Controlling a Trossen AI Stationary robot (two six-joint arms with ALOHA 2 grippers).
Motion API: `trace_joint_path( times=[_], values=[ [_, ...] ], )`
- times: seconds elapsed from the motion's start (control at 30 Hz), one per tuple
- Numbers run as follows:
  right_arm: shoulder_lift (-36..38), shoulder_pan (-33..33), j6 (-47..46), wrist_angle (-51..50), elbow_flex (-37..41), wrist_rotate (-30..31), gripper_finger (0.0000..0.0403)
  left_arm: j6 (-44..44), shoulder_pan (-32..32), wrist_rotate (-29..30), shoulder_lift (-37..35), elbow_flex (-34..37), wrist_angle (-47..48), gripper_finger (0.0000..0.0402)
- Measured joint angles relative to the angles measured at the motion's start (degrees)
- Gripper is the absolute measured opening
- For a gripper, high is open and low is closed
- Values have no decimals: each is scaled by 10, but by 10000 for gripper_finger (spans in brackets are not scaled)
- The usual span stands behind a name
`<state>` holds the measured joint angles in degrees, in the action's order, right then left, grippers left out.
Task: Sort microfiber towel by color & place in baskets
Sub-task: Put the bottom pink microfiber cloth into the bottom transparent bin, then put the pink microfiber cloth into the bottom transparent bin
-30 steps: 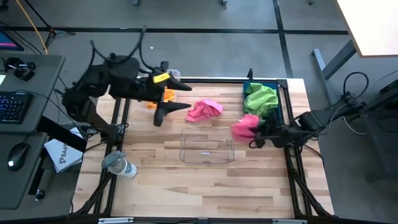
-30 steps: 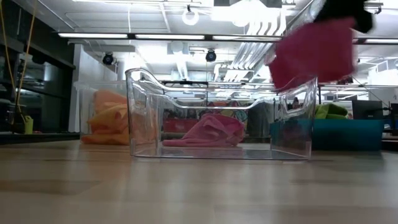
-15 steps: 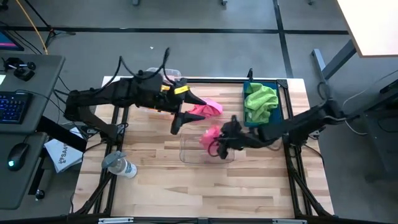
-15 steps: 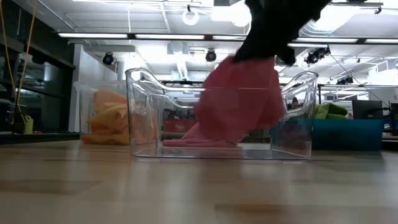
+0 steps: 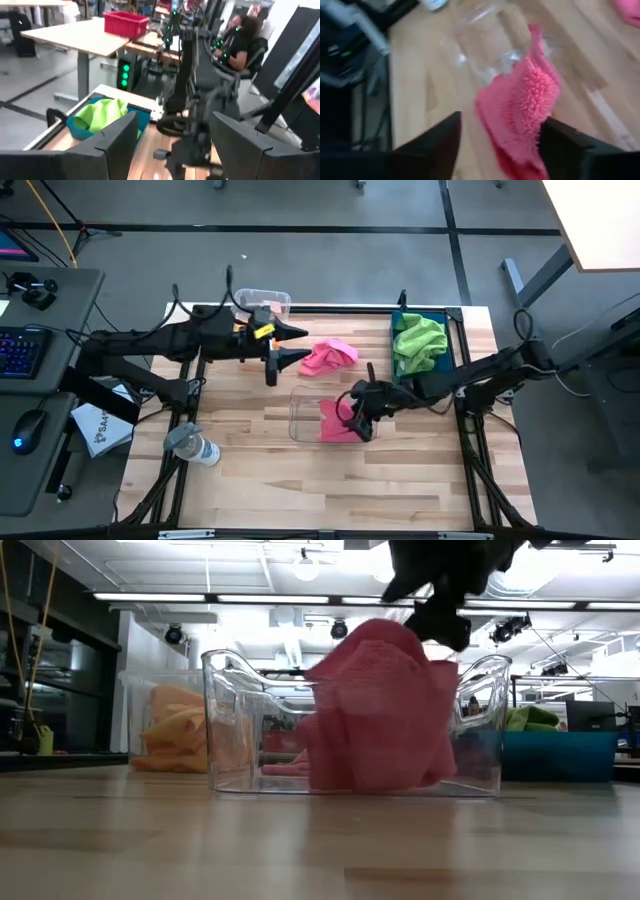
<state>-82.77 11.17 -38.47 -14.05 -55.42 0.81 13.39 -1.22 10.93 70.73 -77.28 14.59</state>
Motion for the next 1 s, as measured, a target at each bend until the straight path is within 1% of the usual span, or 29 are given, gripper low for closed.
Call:
trace_joint_path(
  times=[0.07, 0.13, 0.17, 0.23, 0.3, 0.37, 0.5, 0.6, 0.67, 0.73, 0.8, 1.0],
  values=[
    [21, -12, 12, 2, 0, -37, 269, 0, 8, -14, 11, 0, 9, 234],
    [51, -26, 6, 15, 0, -55, 296, 2, 23, -21, 26, -3, 26, 234],
    [69, -33, -2, 20, 0, -53, 306, 7, 34, -25, 36, -10, 43, 234],
    [101, -42, -3, 25, 0, -24, 315, 15, 64, -36, 57, -29, 89, 234],
    [129, -50, -1, 24, 0, 6, 317, 15, 94, -55, 82, -49, 121, 234],
    [156, -60, 0, 23, 0, 23, 318, 10, 123, -81, 113, -75, 153, 234],
    [221, -70, 9, 24, 0, 77, 319, -17, 177, -134, 205, -135, 257, 234],
    [261, -70, 15, 24, 0, 133, 319, -61, 198, -133, 289, -182, 330, 234],
    [281, -70, 15, 24, 0, 169, 319, -92, 200, -113, 340, -214, 361, 234],
    [293, -70, 15, 24, 0, 196, 319, -126, 198, -86, 385, -238, 372, 234],
    [297, -70, 15, 23, 0, 209, 319, -154, 198, -76, 427, -257, 377, 234],
    [282, -70, 12, 20, 0, 212, 319, -186, 204, -89, 513, -285, 373, 234]
  ],
)
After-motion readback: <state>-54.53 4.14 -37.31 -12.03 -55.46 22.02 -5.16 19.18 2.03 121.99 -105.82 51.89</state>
